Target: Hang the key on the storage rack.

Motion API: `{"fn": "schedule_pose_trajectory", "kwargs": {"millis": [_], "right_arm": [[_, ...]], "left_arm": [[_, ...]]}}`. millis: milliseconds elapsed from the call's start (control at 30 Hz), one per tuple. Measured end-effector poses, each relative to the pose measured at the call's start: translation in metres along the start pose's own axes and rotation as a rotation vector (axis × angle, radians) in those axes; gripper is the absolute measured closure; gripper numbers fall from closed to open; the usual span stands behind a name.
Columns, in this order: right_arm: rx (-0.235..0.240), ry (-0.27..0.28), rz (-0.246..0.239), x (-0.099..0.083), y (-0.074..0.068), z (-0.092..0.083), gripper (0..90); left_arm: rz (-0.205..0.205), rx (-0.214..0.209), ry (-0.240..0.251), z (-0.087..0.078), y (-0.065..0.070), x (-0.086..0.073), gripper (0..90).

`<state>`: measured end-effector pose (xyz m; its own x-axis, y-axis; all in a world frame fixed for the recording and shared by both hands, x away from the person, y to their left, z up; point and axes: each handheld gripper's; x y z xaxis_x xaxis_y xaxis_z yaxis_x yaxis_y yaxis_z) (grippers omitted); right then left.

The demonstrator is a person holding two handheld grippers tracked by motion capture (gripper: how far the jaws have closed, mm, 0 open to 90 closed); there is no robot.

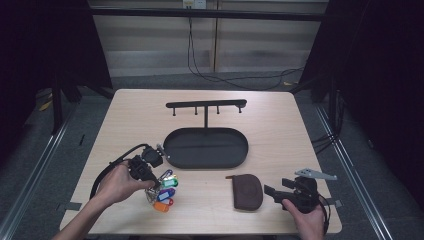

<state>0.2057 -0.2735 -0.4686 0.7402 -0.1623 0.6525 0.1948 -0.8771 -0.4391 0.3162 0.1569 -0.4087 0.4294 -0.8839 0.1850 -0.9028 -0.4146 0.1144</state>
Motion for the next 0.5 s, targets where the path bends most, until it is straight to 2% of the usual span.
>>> {"fn": "schedule_pose_trajectory", "kwargs": {"millis": [33,67,100,233,400,467,500], "right_arm": [[-0.001,0.000,0.001,0.000,0.000,0.000,16.6],[-0.001,0.001,0.003,0.000,0.000,0.000,16.6],[0.001,0.002,0.003,0.000,0.000,0.000,16.6],[-0.001,0.003,0.002,0.000,0.000,0.000,16.6],[-0.003,0.002,0.002,0.000,0.000,0.000,16.6],[-0.003,0.003,0.003,0.000,0.000,-0.001,16.6],[-0.005,0.004,0.004,0.000,0.000,-0.001,16.6]], "left_arm": [[0.010,-0.008,-0.003,-0.001,-0.002,0.000,86.9],[-0.009,-0.003,0.009,-0.001,-0.002,0.000,87.0],[-0.005,0.001,-0.003,-0.003,-0.003,0.000,87.0],[-0.031,0.023,0.002,-0.007,-0.005,0.001,87.3],[-0.020,0.037,0.005,-0.015,-0.005,0.000,87.4],[-0.011,0.039,-0.003,-0.017,-0.006,0.000,87.4],[-0.009,0.053,-0.014,-0.017,-0.005,0.001,87.4]]}}
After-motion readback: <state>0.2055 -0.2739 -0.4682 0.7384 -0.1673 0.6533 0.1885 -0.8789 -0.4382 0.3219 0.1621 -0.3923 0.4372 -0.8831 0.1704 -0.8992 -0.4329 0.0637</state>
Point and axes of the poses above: each handheld gripper's, and its own axes: z roughly forward along the jaws, x roughly out of its top, y roughly to its right, and after that the axes turned 10 degrees about z, right-handed
